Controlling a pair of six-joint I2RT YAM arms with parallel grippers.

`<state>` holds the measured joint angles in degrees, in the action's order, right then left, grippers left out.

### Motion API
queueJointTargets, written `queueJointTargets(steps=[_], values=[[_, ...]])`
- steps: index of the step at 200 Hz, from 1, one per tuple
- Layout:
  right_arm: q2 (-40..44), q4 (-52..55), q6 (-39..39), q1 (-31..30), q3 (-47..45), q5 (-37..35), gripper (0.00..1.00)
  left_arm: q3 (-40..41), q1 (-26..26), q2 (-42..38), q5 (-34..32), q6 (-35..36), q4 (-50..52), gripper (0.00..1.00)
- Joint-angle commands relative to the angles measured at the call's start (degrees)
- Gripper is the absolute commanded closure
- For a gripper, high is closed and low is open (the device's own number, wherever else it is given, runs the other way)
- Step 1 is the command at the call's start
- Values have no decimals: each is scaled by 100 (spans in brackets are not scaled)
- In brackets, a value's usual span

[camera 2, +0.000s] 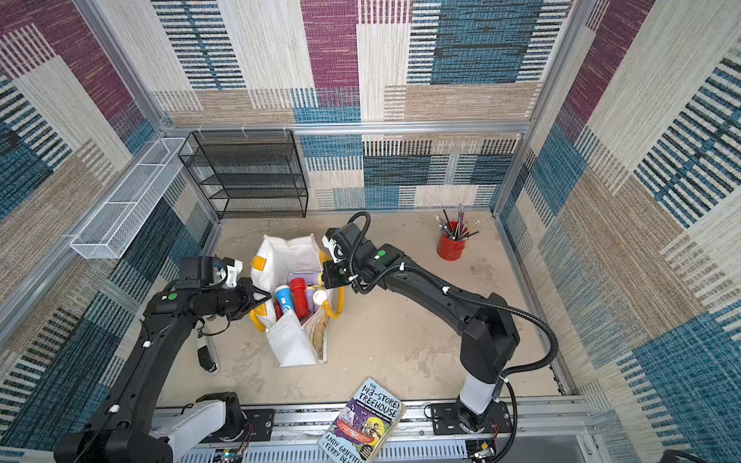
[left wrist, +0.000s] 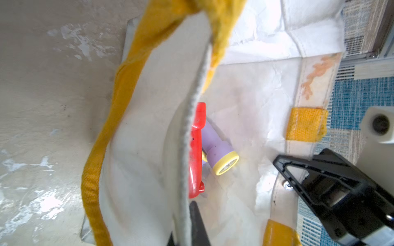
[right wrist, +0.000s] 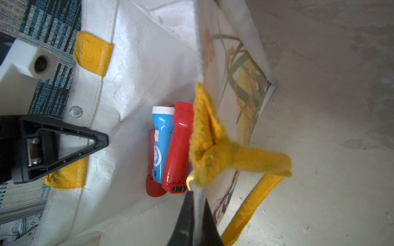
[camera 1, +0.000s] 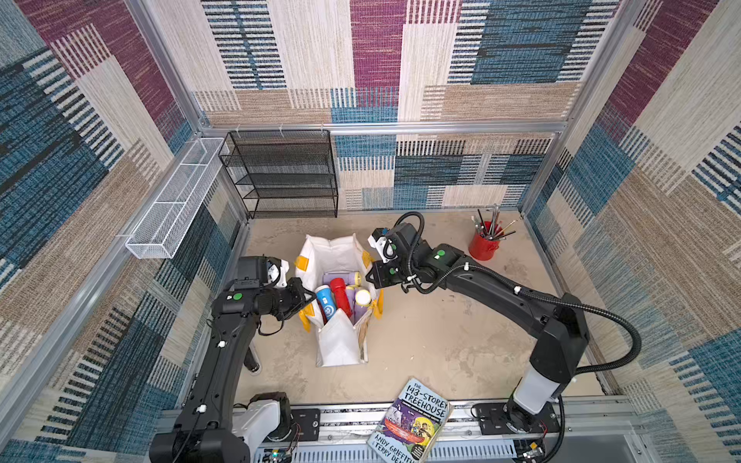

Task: Put the flashlights into the tote bags
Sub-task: Move the canvas bag to the center of the board.

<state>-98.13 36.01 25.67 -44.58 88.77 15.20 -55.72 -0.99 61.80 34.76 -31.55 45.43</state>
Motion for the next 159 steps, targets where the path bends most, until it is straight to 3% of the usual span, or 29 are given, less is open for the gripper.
queueJointTargets(steps=[1, 49, 90, 159], values=[[278, -492, -136, 143, -70, -248, 100, -136, 341, 120, -105, -440, -430, 100], [720, -554, -297, 599, -528, -411, 100, -487, 1237, 805, -534, -888, -1104, 100], [950, -588, -563, 1020, -607, -498, 100, -1432, 2206, 1752, -996, -1036, -1432, 100], [783, -779, -804, 1569, -640, -250, 100, -1956, 2760, 2603, -1070, -1504, -2059, 100]])
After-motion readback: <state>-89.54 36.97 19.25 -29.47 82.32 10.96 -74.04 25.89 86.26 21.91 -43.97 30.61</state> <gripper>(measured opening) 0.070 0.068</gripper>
